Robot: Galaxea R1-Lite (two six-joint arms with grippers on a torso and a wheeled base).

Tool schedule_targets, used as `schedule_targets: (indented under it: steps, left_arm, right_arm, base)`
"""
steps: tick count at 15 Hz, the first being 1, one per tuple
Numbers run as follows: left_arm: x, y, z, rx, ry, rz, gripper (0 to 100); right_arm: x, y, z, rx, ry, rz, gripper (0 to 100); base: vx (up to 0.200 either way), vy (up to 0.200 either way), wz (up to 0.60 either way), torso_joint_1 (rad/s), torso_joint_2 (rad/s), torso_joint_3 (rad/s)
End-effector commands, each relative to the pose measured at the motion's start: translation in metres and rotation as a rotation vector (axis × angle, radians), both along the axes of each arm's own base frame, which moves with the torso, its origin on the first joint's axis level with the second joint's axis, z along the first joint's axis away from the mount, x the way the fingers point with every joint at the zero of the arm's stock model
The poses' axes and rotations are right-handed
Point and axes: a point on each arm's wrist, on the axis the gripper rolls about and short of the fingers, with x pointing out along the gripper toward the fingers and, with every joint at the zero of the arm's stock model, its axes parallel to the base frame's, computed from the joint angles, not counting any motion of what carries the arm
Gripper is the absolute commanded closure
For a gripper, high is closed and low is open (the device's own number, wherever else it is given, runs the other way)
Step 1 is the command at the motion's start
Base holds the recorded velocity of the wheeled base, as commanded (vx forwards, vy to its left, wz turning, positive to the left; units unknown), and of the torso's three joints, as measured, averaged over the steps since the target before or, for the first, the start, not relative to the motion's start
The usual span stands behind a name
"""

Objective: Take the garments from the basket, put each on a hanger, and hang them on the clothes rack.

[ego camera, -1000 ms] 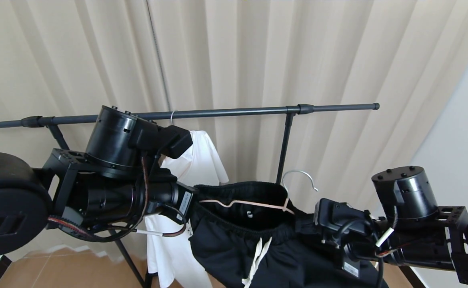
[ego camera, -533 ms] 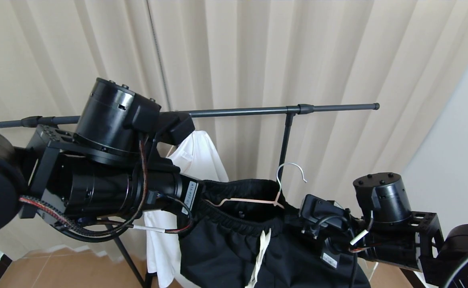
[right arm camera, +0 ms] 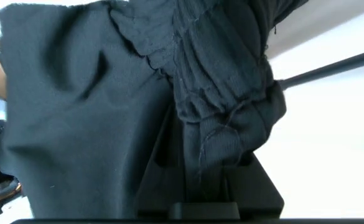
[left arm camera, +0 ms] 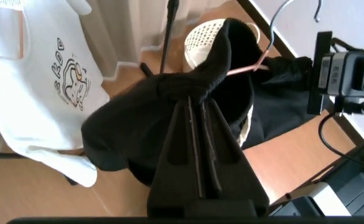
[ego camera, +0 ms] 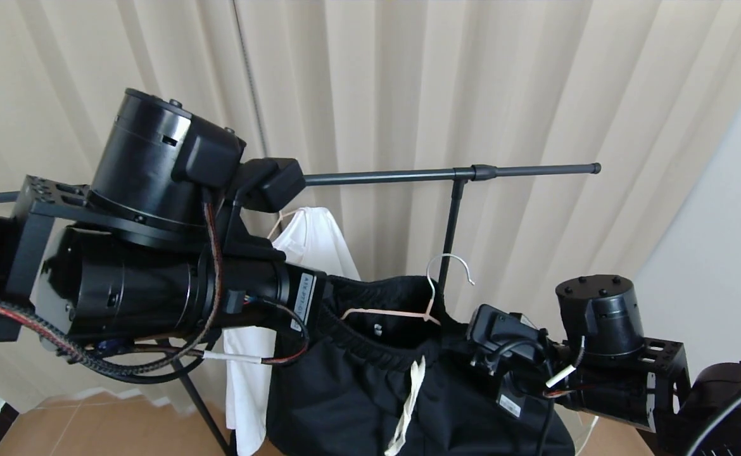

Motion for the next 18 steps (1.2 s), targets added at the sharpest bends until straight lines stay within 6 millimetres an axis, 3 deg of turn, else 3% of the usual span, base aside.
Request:
schedule_targets:
  steps: [1, 4, 8, 12, 18]
  left_arm:
    - [-0.006, 0.0, -0.015, 0.037, 0.034, -0.013, 100]
    - [-0.008, -0.001, -0.034, 0.059, 0.06, -0.023, 100]
    - [-0.006, -0.023, -0.059, 0.058, 0.077, -0.057, 100]
    - [-0.004, -0.05, -0.074, 0.002, 0.085, -0.052, 100]
    - [0.006, -0.07, -0.089, -0.033, 0.029, -0.015, 100]
  right_arm:
    - [-0.002, -0.002, 0.001, 0.033, -0.035, -0.005, 100]
    - [-0.004, -0.003, 0.008, 0.126, -0.12, 0.017, 100]
    - [-0.005, -0.003, 0.012, 0.173, -0.183, 0.029, 100]
    - [-0.008, -0.003, 0.015, 0.203, -0.227, 0.036, 100]
    - [-0.017, 0.002, 0.016, 0.21, -0.227, 0.071, 100]
  base:
    - [0.0, 0.0, 0.0, 0.0, 0.0, 0.0]
    - [0.0, 0.0, 0.0, 0.0, 0.0, 0.0]
    - [0.0, 0.0, 0.0, 0.0, 0.0, 0.0]
    - [0.0, 0.0, 0.0, 0.0, 0.0, 0.0]
    - [0.0, 0.0, 0.0, 0.0, 0.0, 0.0]
